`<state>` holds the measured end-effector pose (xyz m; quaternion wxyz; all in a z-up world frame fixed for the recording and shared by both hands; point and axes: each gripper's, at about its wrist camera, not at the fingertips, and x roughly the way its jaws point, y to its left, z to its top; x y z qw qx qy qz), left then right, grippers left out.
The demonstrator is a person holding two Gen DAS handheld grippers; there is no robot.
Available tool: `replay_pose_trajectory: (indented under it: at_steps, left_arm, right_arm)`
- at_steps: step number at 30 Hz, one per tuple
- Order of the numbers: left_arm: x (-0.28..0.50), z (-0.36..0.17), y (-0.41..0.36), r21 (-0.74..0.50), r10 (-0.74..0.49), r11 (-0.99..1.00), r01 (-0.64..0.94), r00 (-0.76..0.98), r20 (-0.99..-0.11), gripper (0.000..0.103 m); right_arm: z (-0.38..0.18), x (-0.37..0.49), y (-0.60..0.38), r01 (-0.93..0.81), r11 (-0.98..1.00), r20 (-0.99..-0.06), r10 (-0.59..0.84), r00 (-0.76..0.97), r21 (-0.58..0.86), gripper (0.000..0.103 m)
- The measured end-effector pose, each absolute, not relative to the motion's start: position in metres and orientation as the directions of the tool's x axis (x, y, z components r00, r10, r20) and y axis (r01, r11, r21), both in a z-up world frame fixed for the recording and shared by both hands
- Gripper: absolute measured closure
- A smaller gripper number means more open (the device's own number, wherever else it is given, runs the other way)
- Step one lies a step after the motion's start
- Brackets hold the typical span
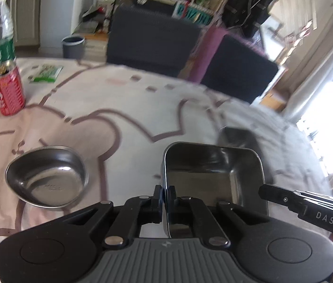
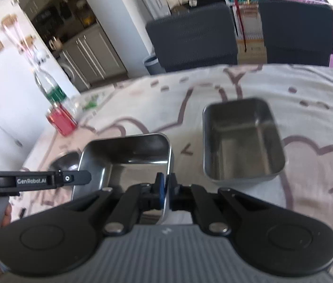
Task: Organize plates and bowls
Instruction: 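Move both grippers to a steel square tray and grasp its rim, then lift and carry the steel tray with both grippers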
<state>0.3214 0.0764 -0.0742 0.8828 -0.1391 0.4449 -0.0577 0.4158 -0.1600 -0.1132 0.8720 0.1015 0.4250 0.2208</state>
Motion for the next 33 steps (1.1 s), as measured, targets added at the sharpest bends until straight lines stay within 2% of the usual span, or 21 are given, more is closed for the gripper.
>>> replay_pose_trajectory:
  at_steps: [5, 12, 21, 33]
  left_arm:
    - [0.301, -0.049, 0.049, -0.352, -0.298, 0.935, 0.045, 0.638, -0.71, 0.099]
    - [0.282, -0.042, -0.012, -0.402, -0.408, 0.902, 0.155, 0.607, -0.682, 0.096]
    - [0.266, -0.066, -0.085, -0.388, -0.46, 0.888, 0.247, 0.508, -0.728, 0.095]
    - [0.26, -0.11, -0.149, -0.31, -0.442, 0.875, 0.372, 0.354, -0.824, 0.093]
  right_arm:
    - [-0.085, 0.388, -0.194, -0.301, 0.874, -0.64, 0.484, 0.597, 0.381, 0.099]
    - [-0.065, 0.341, -0.257, -0.242, 0.891, -0.61, 0.442, 0.657, 0.385, 0.099]
    - [-0.076, 0.309, -0.32, -0.097, 0.942, -0.689, 0.303, 0.658, 0.322, 0.099]
    - [-0.112, 0.296, -0.357, -0.04, 0.984, -0.84, 0.169, 0.515, 0.173, 0.099]
